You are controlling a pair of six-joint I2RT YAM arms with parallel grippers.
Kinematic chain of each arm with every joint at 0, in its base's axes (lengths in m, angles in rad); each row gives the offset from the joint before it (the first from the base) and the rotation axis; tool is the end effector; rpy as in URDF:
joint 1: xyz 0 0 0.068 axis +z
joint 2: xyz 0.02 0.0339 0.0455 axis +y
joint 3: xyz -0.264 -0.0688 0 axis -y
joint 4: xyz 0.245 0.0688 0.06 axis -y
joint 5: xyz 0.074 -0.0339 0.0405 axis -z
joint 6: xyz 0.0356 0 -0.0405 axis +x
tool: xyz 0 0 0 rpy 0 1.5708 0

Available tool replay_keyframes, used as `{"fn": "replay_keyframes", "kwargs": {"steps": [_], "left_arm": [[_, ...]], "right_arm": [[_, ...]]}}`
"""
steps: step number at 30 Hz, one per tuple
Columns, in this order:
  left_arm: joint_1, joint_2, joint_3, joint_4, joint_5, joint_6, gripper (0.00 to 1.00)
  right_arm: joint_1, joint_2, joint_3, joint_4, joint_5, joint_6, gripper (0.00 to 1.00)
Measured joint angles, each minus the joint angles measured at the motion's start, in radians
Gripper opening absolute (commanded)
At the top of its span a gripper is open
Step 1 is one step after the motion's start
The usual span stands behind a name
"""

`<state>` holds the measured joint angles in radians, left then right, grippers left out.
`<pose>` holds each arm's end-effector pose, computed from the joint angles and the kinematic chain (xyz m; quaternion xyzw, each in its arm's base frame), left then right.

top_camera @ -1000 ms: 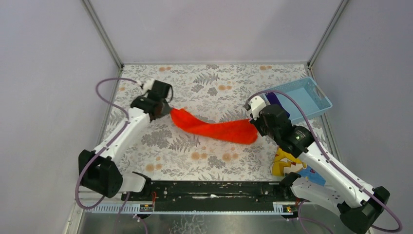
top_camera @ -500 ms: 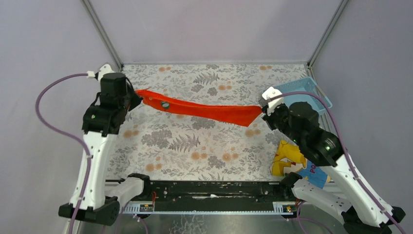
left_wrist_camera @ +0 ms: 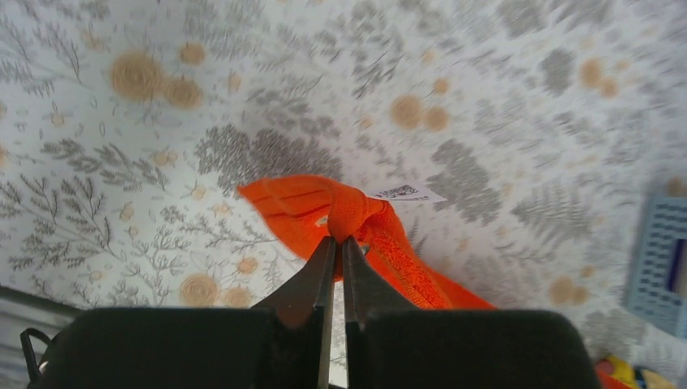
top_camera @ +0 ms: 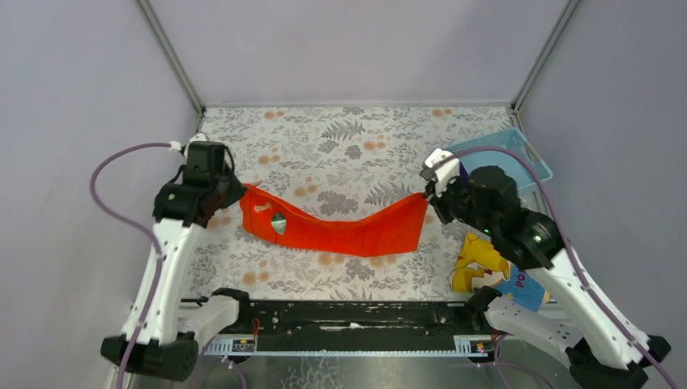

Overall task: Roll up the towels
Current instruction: Flatten out the towel at the center of the board, then fold the towel at the center of the board.

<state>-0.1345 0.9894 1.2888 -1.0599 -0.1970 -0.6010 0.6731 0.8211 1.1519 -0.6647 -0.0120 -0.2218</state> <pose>0.1697 -0.0159 0.3886 -0.2491 0.8809 -0.0567 0.3985 0.1216 0.0975 0.4071 -0.3557 0.7330 0.1345 0.5640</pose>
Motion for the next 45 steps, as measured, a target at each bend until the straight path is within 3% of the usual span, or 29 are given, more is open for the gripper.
{"fn": "replay_keyframes", "kwargs": {"steps": [8,14,19,28,45], "left_arm": [[0.002,0.352,-0.105,0.129,0.022,-0.006,0.0],[0.026,0.727,0.059,0.189,0.061,-0.003,0.0],[0.065,0.904,0.189,0.227,0.109,0.013,0.0],[0.155,0.916,0.185,0.229,0.173,0.072,0.0],[0.191,0.683,-0.15,0.223,0.168,0.117,0.0]], "right_arm": [[-0.023,0.31,-0.157,0.147,0.135,-0.016,0.0],[-0.169,0.523,-0.182,0.32,0.154,-0.064,0.0],[-0.229,0.659,-0.153,0.416,0.153,-0.113,0.0],[-0.235,0.704,-0.135,0.405,0.142,-0.129,0.0],[-0.235,0.572,-0.143,0.113,-0.034,0.073,0.0]]}}
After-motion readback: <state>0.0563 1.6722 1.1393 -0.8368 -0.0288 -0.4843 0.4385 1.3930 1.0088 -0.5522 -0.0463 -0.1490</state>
